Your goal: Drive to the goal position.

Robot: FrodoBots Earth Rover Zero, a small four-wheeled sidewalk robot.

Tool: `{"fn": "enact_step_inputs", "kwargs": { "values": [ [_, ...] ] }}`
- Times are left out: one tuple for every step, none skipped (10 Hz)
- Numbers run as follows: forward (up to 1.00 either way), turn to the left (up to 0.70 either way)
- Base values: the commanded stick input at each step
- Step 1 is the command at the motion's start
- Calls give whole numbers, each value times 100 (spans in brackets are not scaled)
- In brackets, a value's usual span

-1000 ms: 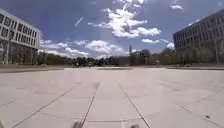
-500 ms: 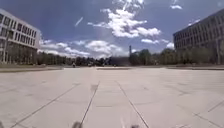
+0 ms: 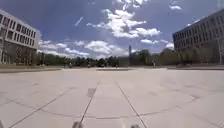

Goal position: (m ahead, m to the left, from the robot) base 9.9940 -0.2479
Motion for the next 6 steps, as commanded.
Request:
{"fn": "enact_step_inputs", "kwargs": {
  "values": [
    [70,-1],
    [70,-12],
    [70,-26],
    [70,-23],
    [70,-11],
    [70,0]
  ]
}}
